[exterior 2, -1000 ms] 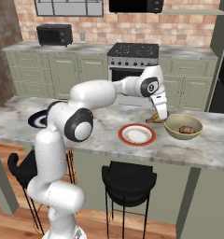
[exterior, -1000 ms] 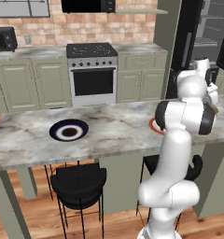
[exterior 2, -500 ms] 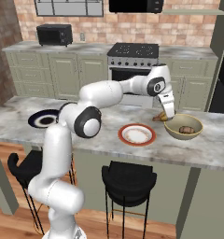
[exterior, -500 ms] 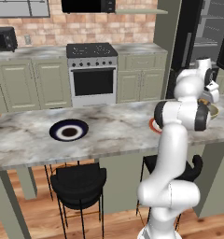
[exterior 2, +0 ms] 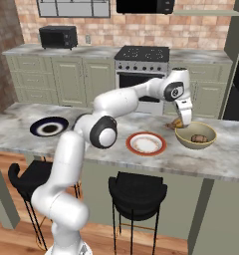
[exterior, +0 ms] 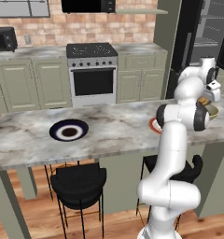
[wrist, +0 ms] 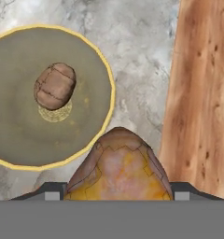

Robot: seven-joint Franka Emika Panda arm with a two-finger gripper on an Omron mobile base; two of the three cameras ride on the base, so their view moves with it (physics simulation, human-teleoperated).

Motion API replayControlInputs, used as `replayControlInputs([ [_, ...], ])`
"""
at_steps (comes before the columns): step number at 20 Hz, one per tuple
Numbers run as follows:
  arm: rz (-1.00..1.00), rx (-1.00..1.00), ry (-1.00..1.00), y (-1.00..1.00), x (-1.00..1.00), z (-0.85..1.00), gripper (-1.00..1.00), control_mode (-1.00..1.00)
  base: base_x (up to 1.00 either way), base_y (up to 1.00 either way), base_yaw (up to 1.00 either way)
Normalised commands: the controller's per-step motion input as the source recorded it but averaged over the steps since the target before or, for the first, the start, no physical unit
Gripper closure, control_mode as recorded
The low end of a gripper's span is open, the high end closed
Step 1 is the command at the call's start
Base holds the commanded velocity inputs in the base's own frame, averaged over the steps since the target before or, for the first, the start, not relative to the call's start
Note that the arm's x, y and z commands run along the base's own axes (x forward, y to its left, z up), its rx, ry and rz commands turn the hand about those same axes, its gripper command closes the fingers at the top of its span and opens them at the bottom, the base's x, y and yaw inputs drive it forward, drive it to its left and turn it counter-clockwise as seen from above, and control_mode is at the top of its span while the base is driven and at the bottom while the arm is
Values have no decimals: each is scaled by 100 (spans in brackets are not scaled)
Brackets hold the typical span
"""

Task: Pick the chicken drumstick and potato from their plates and place them in the bowl. Then put the bowl in the fridge.

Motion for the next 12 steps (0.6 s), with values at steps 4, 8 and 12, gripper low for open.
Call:
replayControlInputs([
  [4,0,0,-4,-12,3,-19,100,-100,0,0,0],
  [8,0,0,-6,0,8,-17,100,-100,0,0,0],
  [12,2,1,-8,0,8,-16,100,-100,0,0,0],
])
